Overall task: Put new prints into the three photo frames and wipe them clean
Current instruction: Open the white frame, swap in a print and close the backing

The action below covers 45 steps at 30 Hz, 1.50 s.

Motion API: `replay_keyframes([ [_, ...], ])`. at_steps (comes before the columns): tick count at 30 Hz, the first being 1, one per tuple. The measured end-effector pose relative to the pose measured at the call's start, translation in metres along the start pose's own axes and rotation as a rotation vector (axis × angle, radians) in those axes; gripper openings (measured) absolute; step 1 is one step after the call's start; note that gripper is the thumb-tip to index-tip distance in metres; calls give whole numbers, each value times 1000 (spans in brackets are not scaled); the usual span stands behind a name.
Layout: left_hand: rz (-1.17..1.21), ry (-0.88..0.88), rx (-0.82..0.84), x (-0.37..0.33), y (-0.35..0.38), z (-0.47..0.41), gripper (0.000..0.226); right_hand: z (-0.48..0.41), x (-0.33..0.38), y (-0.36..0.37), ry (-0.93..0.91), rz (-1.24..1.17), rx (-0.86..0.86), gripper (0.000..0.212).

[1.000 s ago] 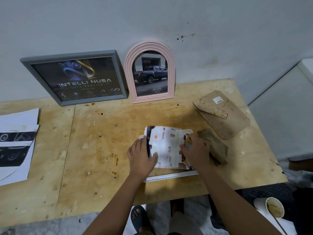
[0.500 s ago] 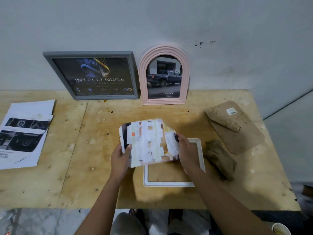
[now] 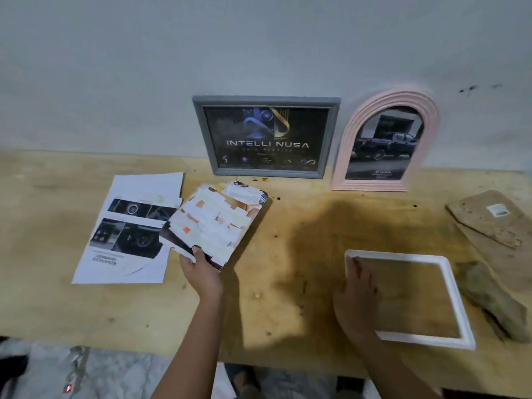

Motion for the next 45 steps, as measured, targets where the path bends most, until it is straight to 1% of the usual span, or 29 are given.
replay_keyframes([
  [2, 10, -17, -64, -8, -23, -38, 40, 6, 14, 4, 100, -79, -63, 65],
  [5, -17, -65, -103, -17, -51, -84, 50, 7, 31, 7, 179, -140, -169, 68],
  [7, -33, -57, -111, -23, -63, -99, 46, 7, 33, 7, 287, -128, -203, 66],
  [9, -103, -9, -120, -27, -76, -117, 34, 8, 40, 10, 381, -110, -229, 59],
  [10, -130, -12, -120, -25, -82, -126, 35, 7, 41, 11, 407, -120, -237, 54],
  [12, -165, -78, -107, -16, -92, -141, 48, 5, 44, 13, 428, -167, -239, 50],
  [15, -253, -204, -131, -5, -102, -156, 70, 2, 46, 13, 426, -212, -232, 54],
  [17, -403, -234, -167, -9, -107, -156, 83, 3, 48, 13, 431, -220, -231, 54],
  [18, -490, -226, -204, -12, -110, -155, 87, 4, 49, 13, 437, -225, -236, 54],
  [19, -559, -173, -248, -17, -113, -153, 87, 4, 49, 13, 443, -230, -240, 53],
  [20, -612, -71, -263, -21, -114, -152, 84, 4, 48, 13, 446, -232, -244, 52],
  [21, -657, 73, -234, -24, -112, -150, 77, 5, 48, 14, 447, -231, -246, 52],
  [22, -715, 219, -151, -26, -105, -148, 67, 5, 48, 14, 448, -231, -248, 53],
  [23, -791, 340, -29, -26, -97, -144, 60, 5, 48, 14, 443, -232, -247, 53],
  [24, -877, 427, 109, -22, -87, -139, 57, 5, 48, 14, 440, -231, -245, 53],
  [26, -1040, 499, 343, -6, -73, -131, 62, 5, 50, 14, 435, -234, -241, 54],
  [27, -1108, 489, 409, 1, -70, -127, 66, 5, 50, 14, 436, -234, -239, 54],
  [28, -1152, 471, 442, 7, -68, -126, 68, 5, 51, 14, 439, -232, -240, 55],
  [30, -1188, 460, 454, 13, -67, -128, 62, 6, 53, 14, 427, -222, -241, 55],
  [35, -1291, 549, 482, 4, -68, -136, 50, 6, 50, 16, 424, -226, -259, 56],
  [38, -1261, 585, 470, 1, -69, -141, 42, 7, 49, 16, 423, -240, -266, 56],
  [41, -1066, 540, 394, -5, -72, -142, 34, 9, 51, 14, 433, -215, -272, 57],
  [43, -926, 519, 358, -13, -77, -141, 28, 14, 62, 13, 435, -184, -310, 57],
  [45, -801, 465, 353, -21, -86, -143, 24, 22, 84, 16, 374, -215, -357, 50],
])
Point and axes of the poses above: each hand's wrist, its own z-axis away from the middle knuckle, its own y-axis out of the palm, x = y × z, the point moved 4 cm from there along -z, towards the middle knuckle, and after that the axes turned 6 degrees about y, right-handed, at the moved point
